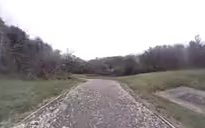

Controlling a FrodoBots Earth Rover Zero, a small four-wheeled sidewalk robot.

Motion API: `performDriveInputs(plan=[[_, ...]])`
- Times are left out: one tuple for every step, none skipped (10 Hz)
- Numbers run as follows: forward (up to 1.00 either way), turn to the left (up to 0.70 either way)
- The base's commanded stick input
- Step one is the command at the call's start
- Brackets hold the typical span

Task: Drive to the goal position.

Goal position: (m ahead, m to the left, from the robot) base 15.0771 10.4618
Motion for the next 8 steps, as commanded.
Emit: performDriveInputs(plan=[[0.85, 0.0], [0.85, 0.0], [0.85, 0.0], [0.85, 0.0], [0.85, 0.0], [0.85, 0.0], [0.85, 0.0], [0.85, 0.0]])
